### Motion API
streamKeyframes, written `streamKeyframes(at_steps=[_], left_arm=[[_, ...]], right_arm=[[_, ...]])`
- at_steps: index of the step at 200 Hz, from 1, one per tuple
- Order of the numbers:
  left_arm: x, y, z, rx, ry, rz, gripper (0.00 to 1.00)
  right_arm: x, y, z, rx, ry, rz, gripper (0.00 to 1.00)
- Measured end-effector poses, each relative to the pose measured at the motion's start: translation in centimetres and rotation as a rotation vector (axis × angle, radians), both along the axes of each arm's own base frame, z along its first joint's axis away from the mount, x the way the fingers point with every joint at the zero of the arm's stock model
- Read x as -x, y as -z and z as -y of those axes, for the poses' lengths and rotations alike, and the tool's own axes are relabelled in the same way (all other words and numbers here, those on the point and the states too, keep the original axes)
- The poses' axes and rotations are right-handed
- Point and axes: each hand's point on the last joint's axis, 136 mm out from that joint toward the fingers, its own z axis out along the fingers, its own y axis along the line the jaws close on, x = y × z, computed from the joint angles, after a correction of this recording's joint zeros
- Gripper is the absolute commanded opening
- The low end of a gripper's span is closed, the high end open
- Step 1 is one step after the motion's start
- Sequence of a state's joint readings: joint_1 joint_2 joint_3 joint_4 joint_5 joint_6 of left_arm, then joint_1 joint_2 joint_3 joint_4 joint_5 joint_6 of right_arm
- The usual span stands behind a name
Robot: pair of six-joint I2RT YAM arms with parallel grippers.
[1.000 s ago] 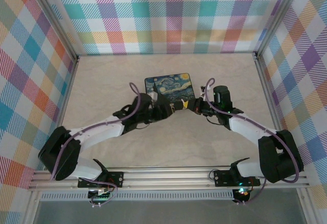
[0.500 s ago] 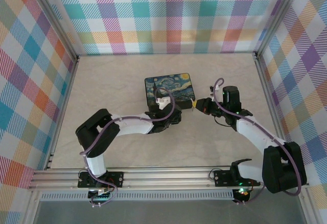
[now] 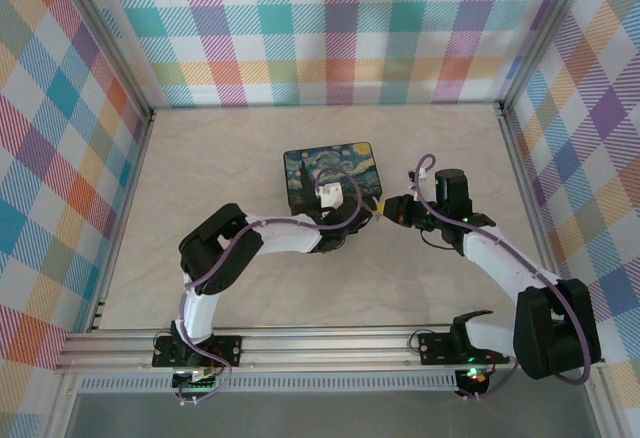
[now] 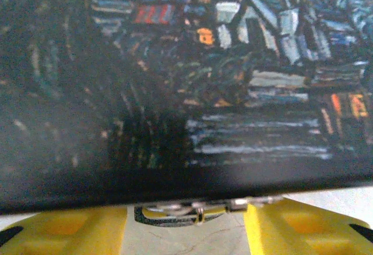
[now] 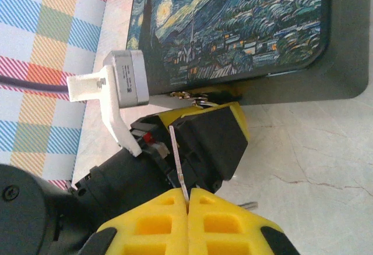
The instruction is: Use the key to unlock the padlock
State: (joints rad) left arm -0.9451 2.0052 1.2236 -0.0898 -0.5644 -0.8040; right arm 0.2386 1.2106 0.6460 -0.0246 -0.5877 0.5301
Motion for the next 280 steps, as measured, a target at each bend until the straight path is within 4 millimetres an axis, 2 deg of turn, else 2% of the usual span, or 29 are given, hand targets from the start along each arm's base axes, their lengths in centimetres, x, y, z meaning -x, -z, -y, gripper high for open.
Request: streamKeyframes(at_steps=[20,47,92,146,171,209,254,280], left_arm=[[-0.4,0.3,0.0,-0.023,-0.019,-0.001,0.48],[-0.7,0.8,-0.1,-0.063,-0.040,-0.014,0.36],[-0.9,0.7,-0.7,-0.124,-0.092,-0.029,0.22],[0.0,0.6,-2.6,-0.254,-0.095,-0.085,0.17],[0.8,0.3,-3.6,-0.317,-0.076,-0.129,0.12],[2.0,-1.3,-4.8,-0.382,-0.045,-0.181,0.11],[3.1,-4.8,-4.9,-0.373,0.031,-0.258,0.09],[3.9,-5.8,-5.0,-0.342,0.090,-0.346,0.07]], right_arm=[[0.2,0.2,0.0,0.009,-0.008,-0.003,0.00],[0.4,0.2,0.0,0.009,-0.015,-0.006,0.00],[0.7,-0.4,-0.1,-0.002,-0.029,0.008,0.00],[1.5,0.3,0.0,0.012,-0.046,-0.027,0.00],[2.0,0.2,0.1,0.014,-0.047,-0.026,0.00],[2.5,-0.1,0.3,0.019,-0.047,-0.021,0.00],[3.2,0.3,0.6,0.036,-0.048,-0.045,0.00],[3.6,-0.3,0.7,0.033,-0.047,-0.036,0.00]])
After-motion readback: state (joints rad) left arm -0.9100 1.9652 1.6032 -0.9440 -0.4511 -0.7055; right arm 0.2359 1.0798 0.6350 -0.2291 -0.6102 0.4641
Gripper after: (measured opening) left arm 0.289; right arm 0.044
